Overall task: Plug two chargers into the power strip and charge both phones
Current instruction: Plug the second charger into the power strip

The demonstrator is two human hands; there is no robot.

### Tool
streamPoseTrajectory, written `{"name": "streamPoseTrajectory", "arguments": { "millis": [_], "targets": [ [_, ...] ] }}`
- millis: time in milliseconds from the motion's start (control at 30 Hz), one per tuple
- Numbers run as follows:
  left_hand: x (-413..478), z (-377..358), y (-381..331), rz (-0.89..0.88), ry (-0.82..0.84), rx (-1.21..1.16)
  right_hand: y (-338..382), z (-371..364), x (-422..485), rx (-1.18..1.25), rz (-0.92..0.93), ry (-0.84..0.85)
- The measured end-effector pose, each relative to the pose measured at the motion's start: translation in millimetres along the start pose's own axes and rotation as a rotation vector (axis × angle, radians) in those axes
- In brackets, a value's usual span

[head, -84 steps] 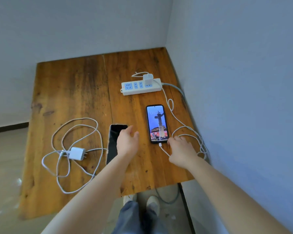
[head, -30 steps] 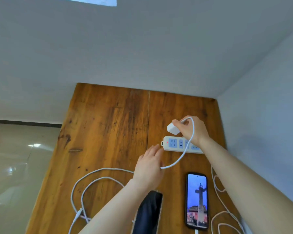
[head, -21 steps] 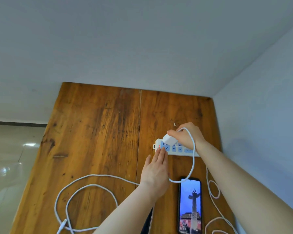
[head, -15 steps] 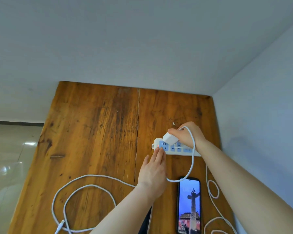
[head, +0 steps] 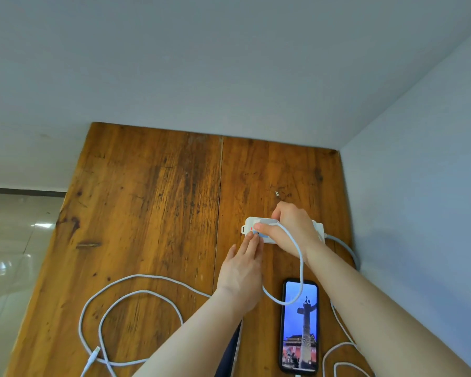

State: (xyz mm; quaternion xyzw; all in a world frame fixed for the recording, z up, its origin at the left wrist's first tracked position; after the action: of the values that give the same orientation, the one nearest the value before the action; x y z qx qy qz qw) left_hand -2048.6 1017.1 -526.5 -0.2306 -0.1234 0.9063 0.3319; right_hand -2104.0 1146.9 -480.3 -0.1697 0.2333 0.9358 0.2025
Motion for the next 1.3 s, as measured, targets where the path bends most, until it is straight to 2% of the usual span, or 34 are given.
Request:
{"name": "streamPoseTrajectory", "arguments": {
  "millis": [300, 500, 733, 933, 1000, 1133, 1233, 1300],
  "targets": [
    [-1.1, 0.9, -2.1, -0.009, 0.042, 0.095, 3.0, -9.8, 8.3, -0.011, -0.038, -0.018],
    [-1.3, -1.3, -0.7, -0.005, 0.054, 0.105, 7.5, -2.1, 16.3, -0.067, -0.041, 0.074],
    [0.0, -1.3, 0.8, -0.013, 0.063, 0.110, 9.1, 3.2, 8.1, -0.153, 0.037, 0.085],
    [0.7, 7.0, 6.3, -0.050, 0.085, 0.113, 0.6, 20.8, 3.7, -0.119, 0.104, 0.173],
    [-4.9, 12.8, 9.7, -0.054, 0.066, 0.075, -0.9, 34.4, 0.1, -0.106, 0.085, 0.124],
    [-42.0, 14.4, 28.0, -0.032, -0.015, 0.014, 20.5, 56.3, -20.7, 0.132, 0.109, -0.057],
    [-87.9, 13.6, 52.6, 0.070, -0.154, -0.141, 57.0, 48.6, -55.2, 0.193, 0.184, -0.163],
    [-124.7, 12.6, 73.1, 0.175, -0.241, -0.229, 83.6, 24.7, -86.5, 0.207, 0.232, -0.173]
  ]
}}
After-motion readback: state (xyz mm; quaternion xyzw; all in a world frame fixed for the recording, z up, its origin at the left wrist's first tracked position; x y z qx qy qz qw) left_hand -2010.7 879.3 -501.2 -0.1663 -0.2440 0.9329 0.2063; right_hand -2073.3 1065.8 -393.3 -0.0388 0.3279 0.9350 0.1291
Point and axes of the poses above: each hand's wrist, its own x-axis towards the middle knuckle, its own z-axis out of the back of the hand, y = z × x, the point moved 2 cm from there along x, towards the middle knuckle, and after that the axes turned 5 degrees about -z, right-handed, at the moved point
